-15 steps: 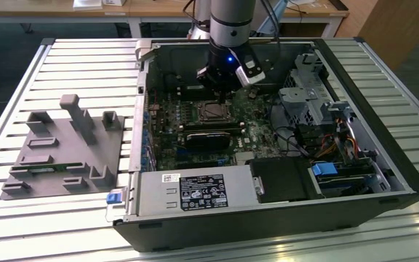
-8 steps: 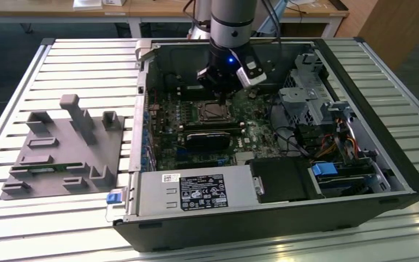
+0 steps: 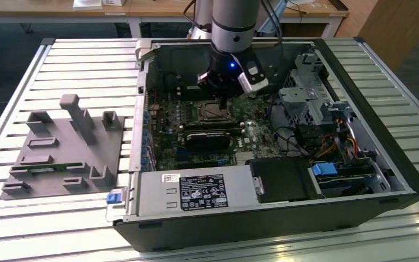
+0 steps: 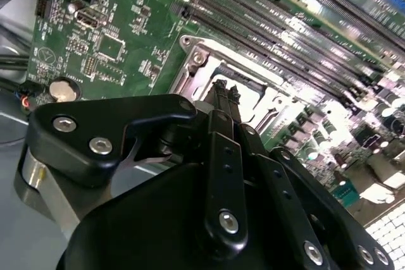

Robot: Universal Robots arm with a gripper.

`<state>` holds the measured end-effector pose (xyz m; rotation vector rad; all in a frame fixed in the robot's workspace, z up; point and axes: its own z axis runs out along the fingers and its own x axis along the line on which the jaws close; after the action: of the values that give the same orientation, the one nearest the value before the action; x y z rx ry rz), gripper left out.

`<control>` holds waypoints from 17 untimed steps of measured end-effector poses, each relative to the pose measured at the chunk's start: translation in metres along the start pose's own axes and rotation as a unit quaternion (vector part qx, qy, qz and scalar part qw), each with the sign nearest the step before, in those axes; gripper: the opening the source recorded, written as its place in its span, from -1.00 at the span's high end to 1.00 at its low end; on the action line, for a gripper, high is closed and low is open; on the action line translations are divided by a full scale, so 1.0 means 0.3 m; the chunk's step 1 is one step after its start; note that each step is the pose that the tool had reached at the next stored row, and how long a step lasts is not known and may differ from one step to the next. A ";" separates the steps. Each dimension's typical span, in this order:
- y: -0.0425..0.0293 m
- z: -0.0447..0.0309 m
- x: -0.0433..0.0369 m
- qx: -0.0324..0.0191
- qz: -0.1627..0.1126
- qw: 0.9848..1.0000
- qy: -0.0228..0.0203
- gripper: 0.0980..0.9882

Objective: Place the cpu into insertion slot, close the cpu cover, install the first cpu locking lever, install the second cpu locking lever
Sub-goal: 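Install the second cpu locking lever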

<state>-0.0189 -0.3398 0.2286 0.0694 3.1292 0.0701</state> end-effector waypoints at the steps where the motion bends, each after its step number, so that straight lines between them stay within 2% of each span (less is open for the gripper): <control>1: -0.004 0.000 0.000 -0.001 0.000 1.000 0.001 0.98; 4: -0.022 -0.001 -0.001 -0.004 0.000 1.000 0.003 0.98; 12: -0.072 -0.003 -0.003 -0.008 0.000 1.000 0.004 0.98; 17: -0.079 -0.003 -0.004 -0.009 0.000 1.000 0.004 0.98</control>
<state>-0.0188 -0.3636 0.2285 0.0701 3.1353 0.0974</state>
